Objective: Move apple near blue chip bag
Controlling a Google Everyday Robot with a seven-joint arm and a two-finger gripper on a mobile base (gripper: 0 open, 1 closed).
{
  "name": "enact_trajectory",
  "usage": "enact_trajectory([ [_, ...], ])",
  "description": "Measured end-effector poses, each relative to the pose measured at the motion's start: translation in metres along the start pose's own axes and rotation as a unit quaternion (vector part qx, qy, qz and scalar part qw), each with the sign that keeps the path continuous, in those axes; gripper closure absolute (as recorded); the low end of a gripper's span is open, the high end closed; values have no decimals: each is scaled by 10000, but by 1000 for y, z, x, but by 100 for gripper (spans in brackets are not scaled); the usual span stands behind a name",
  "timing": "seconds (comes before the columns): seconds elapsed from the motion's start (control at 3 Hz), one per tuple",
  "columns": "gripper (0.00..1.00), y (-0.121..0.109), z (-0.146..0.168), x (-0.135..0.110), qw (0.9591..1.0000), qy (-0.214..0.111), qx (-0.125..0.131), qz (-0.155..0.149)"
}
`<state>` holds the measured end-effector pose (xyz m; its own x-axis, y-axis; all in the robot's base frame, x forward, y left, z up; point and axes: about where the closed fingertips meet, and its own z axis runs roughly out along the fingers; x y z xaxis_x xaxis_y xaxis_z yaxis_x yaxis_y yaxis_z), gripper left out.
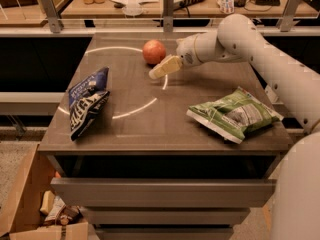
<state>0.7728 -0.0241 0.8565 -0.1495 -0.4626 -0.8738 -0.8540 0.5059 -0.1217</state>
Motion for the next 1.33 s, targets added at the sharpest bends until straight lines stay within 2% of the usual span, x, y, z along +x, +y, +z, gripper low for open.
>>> enact_trajectory([
  [0.33,0,-4,22,-9,10000,-72,-45,-15],
  [0.67,18,-4,34,-10,9999,-45,-152,-12],
  [1.33,65,-2,44,-9,9996,9,-279,-21],
])
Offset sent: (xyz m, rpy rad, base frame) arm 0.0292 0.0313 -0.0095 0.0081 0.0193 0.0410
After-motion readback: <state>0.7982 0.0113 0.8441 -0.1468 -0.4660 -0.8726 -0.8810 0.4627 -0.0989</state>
